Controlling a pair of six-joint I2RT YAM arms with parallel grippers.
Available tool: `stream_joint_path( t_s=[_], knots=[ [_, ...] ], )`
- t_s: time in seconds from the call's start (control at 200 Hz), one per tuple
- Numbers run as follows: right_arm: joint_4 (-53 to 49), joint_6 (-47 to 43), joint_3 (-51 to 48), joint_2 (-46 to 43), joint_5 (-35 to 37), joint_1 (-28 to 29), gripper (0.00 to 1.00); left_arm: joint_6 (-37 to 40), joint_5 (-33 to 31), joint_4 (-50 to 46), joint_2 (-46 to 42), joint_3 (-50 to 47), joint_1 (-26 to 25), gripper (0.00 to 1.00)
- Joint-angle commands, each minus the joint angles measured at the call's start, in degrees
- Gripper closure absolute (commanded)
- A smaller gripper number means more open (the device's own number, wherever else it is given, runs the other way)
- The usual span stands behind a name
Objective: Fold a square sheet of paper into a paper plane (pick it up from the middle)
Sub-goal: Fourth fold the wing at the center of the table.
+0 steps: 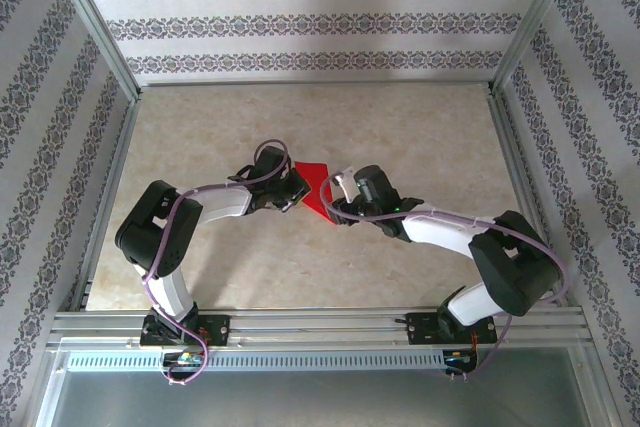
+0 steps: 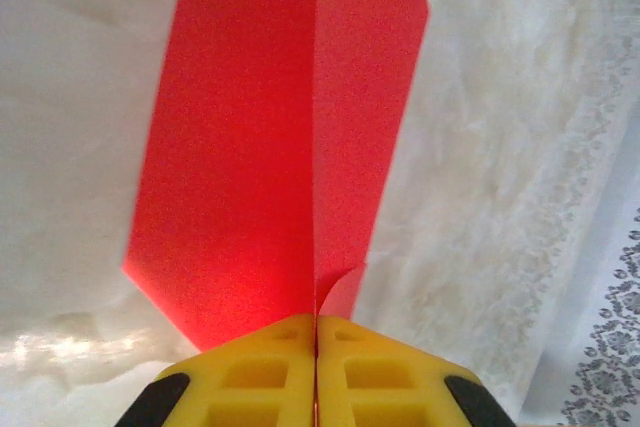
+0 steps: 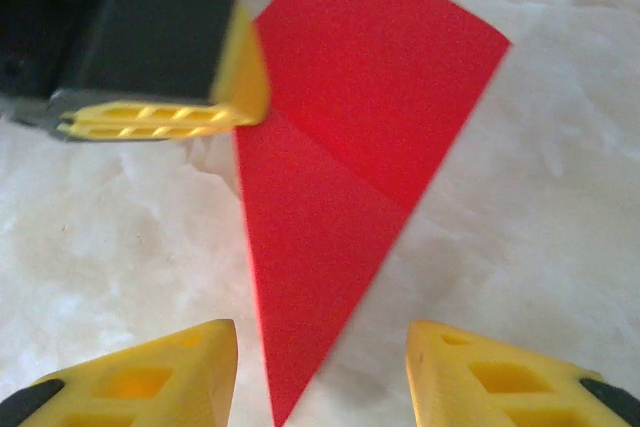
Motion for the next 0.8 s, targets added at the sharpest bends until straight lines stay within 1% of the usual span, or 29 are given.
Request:
stream_joint_path(
  t_s=[0.0, 0.14, 0.31, 0.525, 0.6, 0.794],
  knots=[
    [4.5, -6.6, -0.2, 2.1, 4.5, 2.7, 0.51, -2.4, -2.5, -5.1, -1.1, 1.8, -0.9, 0.91],
    [4.7, -6.8, 1.4, 5.9, 10.1, 5.8, 0.51, -3.3, -2.6, -6.9, -0.5, 3.1, -1.2, 0.91],
    [4.7, -5.3, 3.3, 9.9, 14.7, 8.2, 0.52, -4.2, -2.6, -7.1, -0.2, 3.6, -1.3, 0.91],
    [4.5, -2.9, 4.3, 11.9, 20.5, 8.6, 0.57, -4.5, -2.5, -7.1, -0.1, 3.7, -1.3, 0.91],
    [4.4, -2.5, 4.4, 12.0, 21.6, 8.6, 0.59, -4.6, -2.5, -7.1, 0.0, 3.7, -1.3, 0.90],
    [3.9, -1.3, 4.5, 12.1, 20.9, 8.6, 0.67, -4.8, -2.4, -6.8, 0.1, 3.4, -1.2, 0.90]
  ],
)
